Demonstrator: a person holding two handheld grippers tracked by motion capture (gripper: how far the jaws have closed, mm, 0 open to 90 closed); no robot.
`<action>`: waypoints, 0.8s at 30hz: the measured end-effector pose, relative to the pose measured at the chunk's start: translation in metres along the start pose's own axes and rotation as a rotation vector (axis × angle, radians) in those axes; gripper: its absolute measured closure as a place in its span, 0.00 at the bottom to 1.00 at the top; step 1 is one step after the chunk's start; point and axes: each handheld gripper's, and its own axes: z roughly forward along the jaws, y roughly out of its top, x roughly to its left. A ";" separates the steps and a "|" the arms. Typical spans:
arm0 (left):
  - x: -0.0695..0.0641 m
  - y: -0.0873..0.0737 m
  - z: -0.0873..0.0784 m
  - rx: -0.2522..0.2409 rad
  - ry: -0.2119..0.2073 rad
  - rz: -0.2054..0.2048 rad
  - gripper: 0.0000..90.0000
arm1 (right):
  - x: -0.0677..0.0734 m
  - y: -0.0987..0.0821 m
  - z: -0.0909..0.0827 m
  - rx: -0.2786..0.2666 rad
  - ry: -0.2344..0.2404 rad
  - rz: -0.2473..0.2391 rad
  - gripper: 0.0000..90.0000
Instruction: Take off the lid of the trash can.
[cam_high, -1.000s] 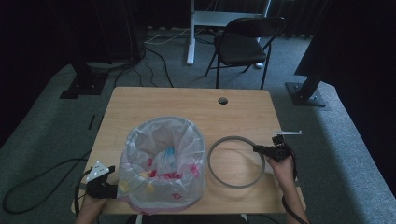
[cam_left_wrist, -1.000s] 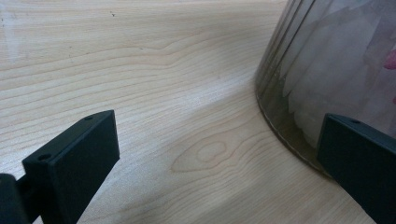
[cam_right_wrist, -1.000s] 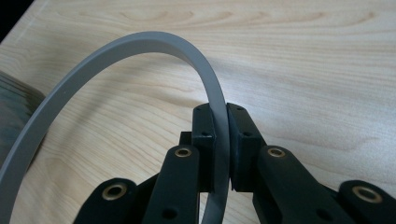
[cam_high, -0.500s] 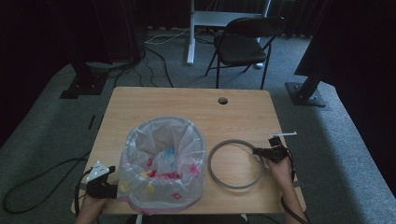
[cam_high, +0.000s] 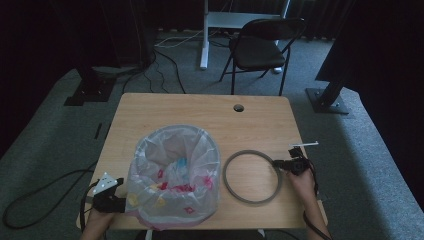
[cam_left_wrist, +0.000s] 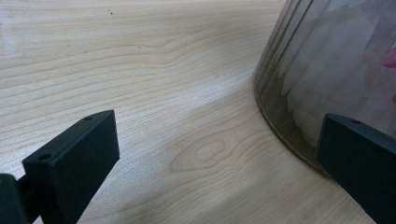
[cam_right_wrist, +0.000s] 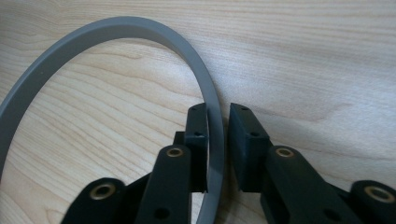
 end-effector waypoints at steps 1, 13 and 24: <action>0.000 0.000 0.000 0.000 0.000 0.000 0.00 | 0.001 0.001 -0.002 -0.004 -0.003 -0.006 0.82; 0.000 0.000 0.000 0.001 -0.001 0.002 0.00 | 0.035 0.017 -0.031 -0.106 0.067 -0.104 0.57; 0.000 0.000 0.000 0.002 0.000 0.004 0.00 | 0.099 0.040 -0.070 -0.273 0.197 -0.292 0.40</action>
